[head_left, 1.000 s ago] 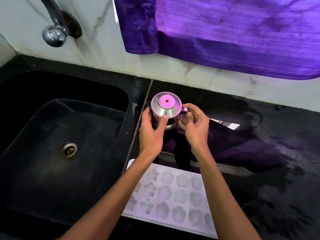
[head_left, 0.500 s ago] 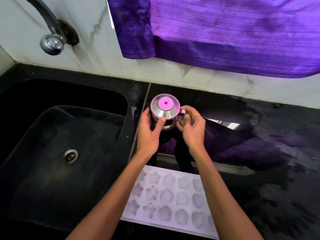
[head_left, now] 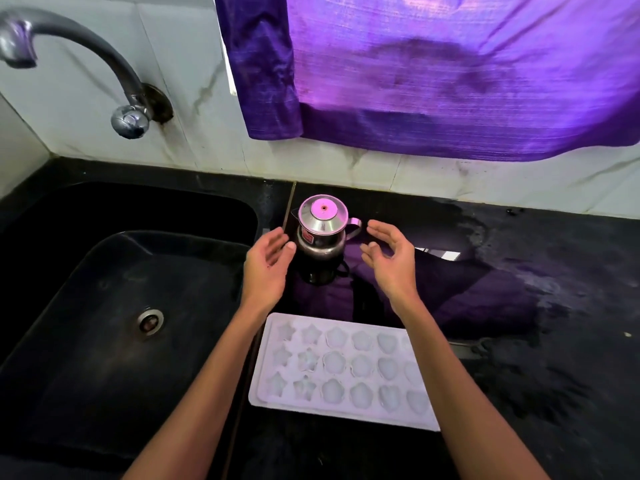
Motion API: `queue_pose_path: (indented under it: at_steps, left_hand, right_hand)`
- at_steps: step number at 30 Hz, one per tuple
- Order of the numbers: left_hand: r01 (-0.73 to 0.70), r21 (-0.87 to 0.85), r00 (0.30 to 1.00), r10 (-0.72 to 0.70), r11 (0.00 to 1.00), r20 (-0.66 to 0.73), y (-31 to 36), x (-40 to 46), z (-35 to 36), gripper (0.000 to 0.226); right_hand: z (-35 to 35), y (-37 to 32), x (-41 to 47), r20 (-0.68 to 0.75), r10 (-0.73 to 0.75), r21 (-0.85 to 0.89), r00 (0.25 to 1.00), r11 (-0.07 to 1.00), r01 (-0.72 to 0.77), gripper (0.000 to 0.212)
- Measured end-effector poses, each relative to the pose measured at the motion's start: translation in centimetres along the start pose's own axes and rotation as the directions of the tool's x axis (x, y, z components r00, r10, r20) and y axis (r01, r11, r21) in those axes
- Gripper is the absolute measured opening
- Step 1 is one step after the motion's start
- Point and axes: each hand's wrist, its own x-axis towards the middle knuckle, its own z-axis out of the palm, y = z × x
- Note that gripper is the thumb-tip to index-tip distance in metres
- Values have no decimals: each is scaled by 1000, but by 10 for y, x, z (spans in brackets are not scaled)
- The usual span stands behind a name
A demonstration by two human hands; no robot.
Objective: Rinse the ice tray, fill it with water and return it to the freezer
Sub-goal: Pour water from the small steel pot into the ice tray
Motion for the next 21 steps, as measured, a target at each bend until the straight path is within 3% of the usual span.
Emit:
queue_pose_path:
  at_steps: [8, 12, 21]
  left_hand:
    - [20, 123, 995, -32, 992, 96, -7, -45, -44, 37]
    - [81, 149, 989, -98, 985, 110, -14, -67, -58, 35]
    - [221, 150, 957, -243, 964, 156, -34, -106, -72, 36]
  right_hand:
    - [-47, 1, -58, 43, -5, -30, 999, 1000, 7, 33]
    - [-75, 9, -86, 0, -39, -150, 999, 988, 38, 33]
    - [-109, 31, -135, -171, 73, -220, 983, 969, -110, 31]
